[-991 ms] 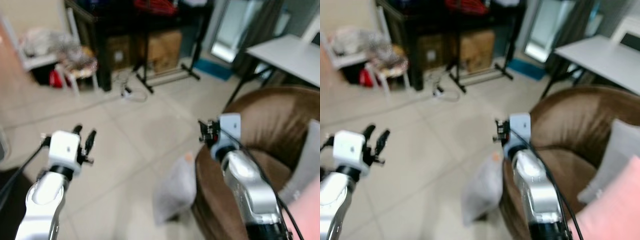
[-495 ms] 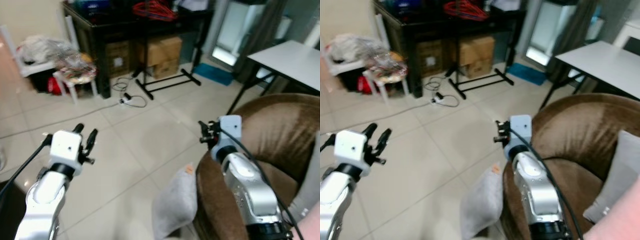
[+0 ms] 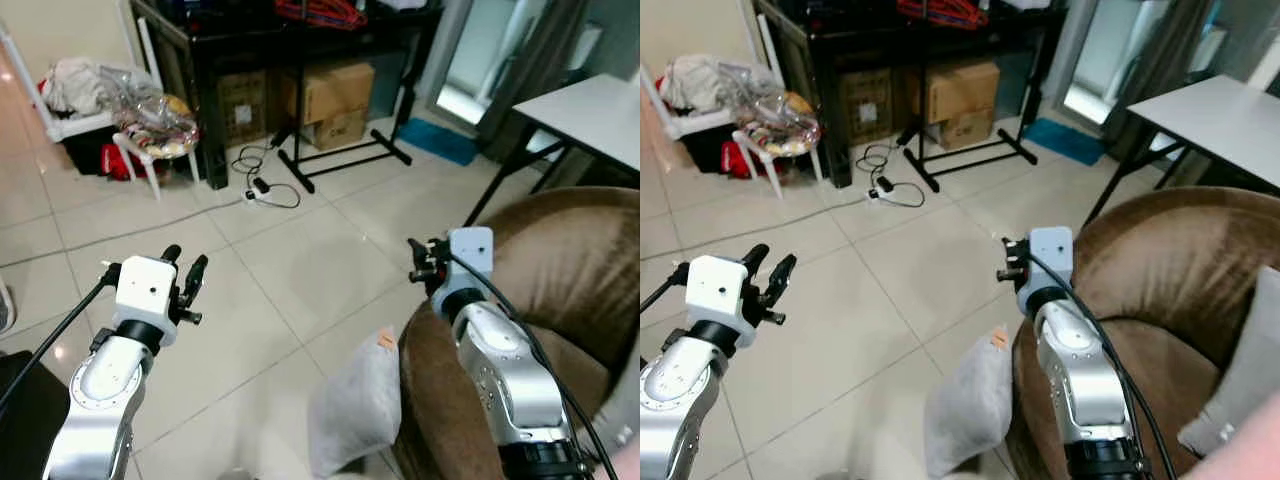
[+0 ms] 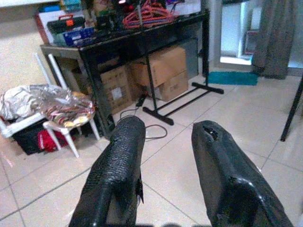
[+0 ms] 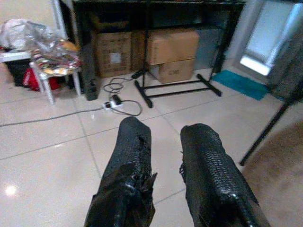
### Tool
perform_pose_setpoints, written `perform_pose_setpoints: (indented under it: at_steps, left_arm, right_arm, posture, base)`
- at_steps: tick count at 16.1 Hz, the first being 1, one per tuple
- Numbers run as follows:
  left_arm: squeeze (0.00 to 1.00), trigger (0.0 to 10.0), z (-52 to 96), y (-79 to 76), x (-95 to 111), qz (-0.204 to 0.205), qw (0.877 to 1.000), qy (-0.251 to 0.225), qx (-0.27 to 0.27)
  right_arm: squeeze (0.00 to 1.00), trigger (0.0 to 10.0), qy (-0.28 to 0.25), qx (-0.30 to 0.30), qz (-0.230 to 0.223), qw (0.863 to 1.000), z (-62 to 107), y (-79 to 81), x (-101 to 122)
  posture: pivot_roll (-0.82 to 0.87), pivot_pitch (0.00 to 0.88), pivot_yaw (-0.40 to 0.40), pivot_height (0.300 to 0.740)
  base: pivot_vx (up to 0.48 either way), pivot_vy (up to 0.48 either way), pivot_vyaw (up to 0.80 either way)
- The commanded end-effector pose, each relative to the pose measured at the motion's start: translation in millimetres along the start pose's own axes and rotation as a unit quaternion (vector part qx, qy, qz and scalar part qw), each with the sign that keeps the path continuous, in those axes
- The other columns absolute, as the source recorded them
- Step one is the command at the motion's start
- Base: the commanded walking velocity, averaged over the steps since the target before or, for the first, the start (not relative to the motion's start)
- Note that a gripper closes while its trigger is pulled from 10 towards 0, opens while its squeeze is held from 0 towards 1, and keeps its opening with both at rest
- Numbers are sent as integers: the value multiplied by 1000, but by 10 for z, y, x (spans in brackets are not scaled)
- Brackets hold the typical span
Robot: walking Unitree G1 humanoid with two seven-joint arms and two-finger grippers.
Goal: Move the pillow to the sofa from floor
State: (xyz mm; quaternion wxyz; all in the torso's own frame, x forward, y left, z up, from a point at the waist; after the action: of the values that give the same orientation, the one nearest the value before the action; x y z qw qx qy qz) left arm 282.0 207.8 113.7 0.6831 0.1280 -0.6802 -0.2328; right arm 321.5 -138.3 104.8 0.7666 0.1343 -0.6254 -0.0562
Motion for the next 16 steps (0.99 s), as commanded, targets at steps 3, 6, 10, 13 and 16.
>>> perform_pose_setpoints:
  at_steps: [3,6,10,13,16]
  left_arm:
    - [0,10000,-28,-36,26,-5,1000,-3,-7]
    - [0,10000,-10,-46,16,-5,1000,-1,-8]
    - [0,10000,1,-43,12,-4,1000,-1,-6]
    - [0,10000,7,-50,25,-1,1000,-6,-12]
    - [0,10000,23,-41,33,1,1000,-9,-11]
  right_arm:
    - [0,10000,-5,0,-5,1000,14,-19,32]
    - [0,10000,-4,3,-7,1000,22,-14,27]
    - [0,10000,-1,5,0,1000,19,1,19]
    - [0,10000,6,0,2,1000,24,-12,-6]
    - [0,10000,10,2,4,1000,20,-15,-20]
  posture:
    - [5,0,-60,650]
    - [7,0,-65,625]
    - [8,0,-65,585]
    - [8,0,-65,585]
    - [8,0,-65,585]
  base:
    - [0,0,0]
    - [0,0,0]
    - [0,0,0]
    - [0,0,0]
    - [191,0,0]
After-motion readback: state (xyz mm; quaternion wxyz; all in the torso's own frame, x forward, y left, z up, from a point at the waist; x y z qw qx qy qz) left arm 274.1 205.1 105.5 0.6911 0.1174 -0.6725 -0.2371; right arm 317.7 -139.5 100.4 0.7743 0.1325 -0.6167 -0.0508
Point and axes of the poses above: a point about 5 cm out from each wrist's last joint towards the gripper, its own z axis pointing back from the gripper into the wrist, its own x axis along the axis of the wrist's last joint, y = z × x, the point moved 4 cm from there along -z, pointing out of the wrist towards the gripper, and after that the axes turned 15 degrees about -z, right-handed, at the moved point
